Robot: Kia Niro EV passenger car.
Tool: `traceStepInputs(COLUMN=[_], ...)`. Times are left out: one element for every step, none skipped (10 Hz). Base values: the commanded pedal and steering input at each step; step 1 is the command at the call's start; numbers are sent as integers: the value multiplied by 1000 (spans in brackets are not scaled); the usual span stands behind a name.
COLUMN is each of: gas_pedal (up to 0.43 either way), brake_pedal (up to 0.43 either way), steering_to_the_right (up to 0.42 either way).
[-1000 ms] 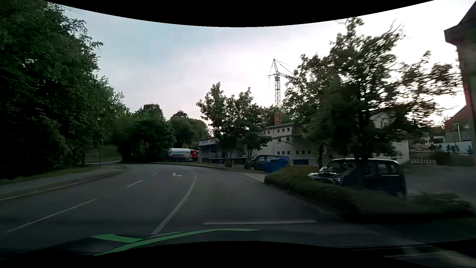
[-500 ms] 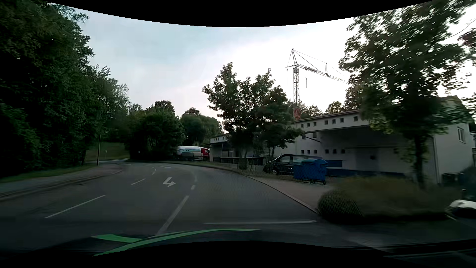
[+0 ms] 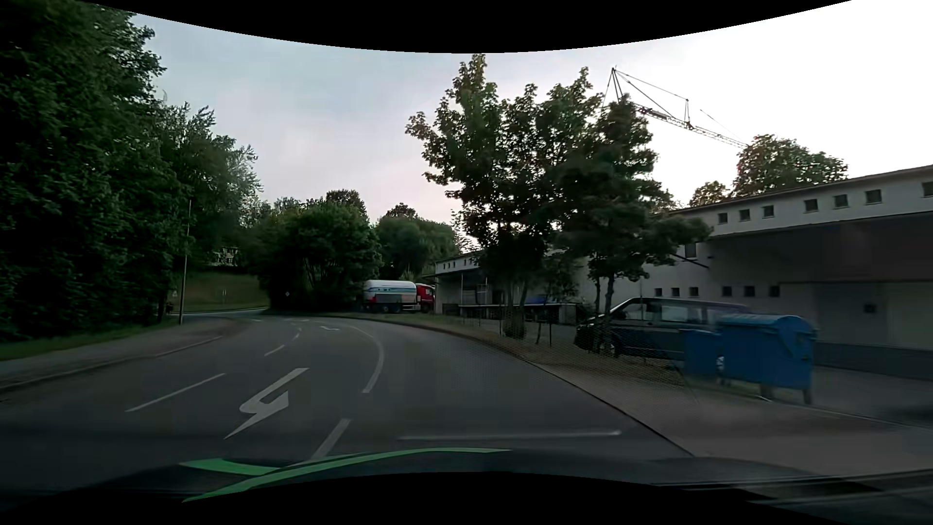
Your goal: Follow the waypoints while adhering to traffic rules and regulations
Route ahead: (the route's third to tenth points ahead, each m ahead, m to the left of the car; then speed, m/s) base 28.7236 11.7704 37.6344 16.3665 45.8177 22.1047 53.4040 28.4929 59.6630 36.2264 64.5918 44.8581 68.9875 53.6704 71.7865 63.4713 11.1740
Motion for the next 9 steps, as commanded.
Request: traceStepInputs(gas_pedal=[177, 177, 177, 177, 177, 177, 177, 177, 177], brake_pedal=[0, 0, 0, 0, 0, 0, 0, 0, 0], steering_to_the_right=[-67, -71, -72, -72, -72, -71, -71, -70, -70])
